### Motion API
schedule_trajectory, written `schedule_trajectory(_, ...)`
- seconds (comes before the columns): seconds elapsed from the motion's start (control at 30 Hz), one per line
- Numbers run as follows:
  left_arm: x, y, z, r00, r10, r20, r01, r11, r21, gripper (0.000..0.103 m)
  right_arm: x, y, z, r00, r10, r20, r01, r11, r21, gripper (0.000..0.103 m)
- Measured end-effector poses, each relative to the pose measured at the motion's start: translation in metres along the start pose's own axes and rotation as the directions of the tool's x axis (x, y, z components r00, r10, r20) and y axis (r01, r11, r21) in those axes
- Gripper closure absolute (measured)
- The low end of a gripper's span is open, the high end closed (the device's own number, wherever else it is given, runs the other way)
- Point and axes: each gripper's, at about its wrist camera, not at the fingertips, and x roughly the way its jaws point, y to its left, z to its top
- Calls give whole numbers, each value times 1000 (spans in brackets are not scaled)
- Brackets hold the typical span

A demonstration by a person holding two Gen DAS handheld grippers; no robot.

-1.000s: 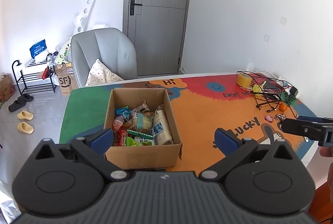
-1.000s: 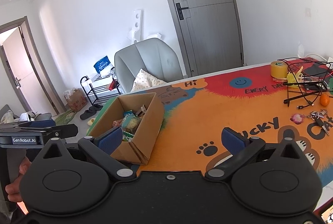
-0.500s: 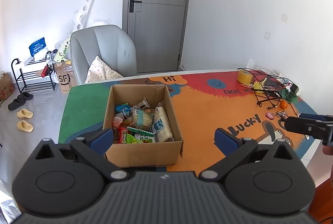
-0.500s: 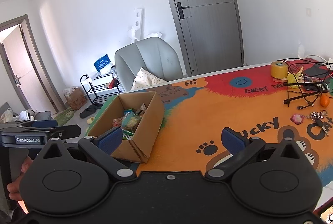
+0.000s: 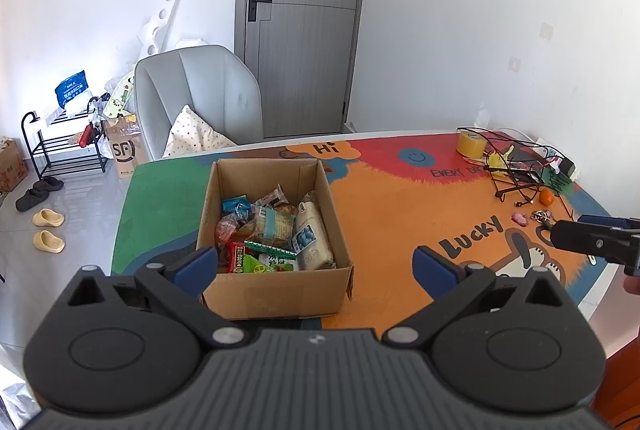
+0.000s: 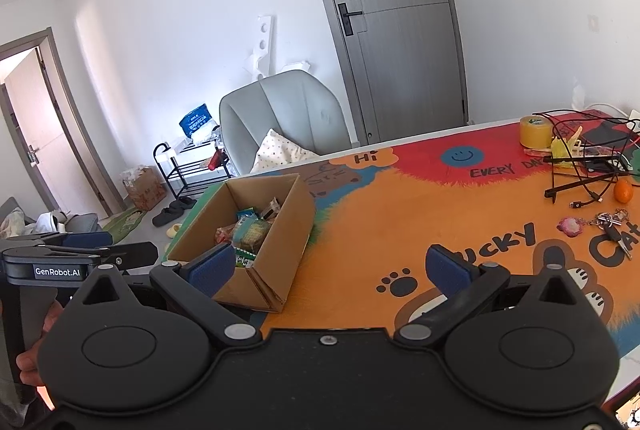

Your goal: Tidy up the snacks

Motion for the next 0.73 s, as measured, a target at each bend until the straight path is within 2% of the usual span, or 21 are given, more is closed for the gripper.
schedule_trajectory(0.73, 5, 2, -3, 1000, -1, 3, 1, 1000, -11, 0, 5, 0, -2, 1000, -8, -17, 8, 1000, -3, 0)
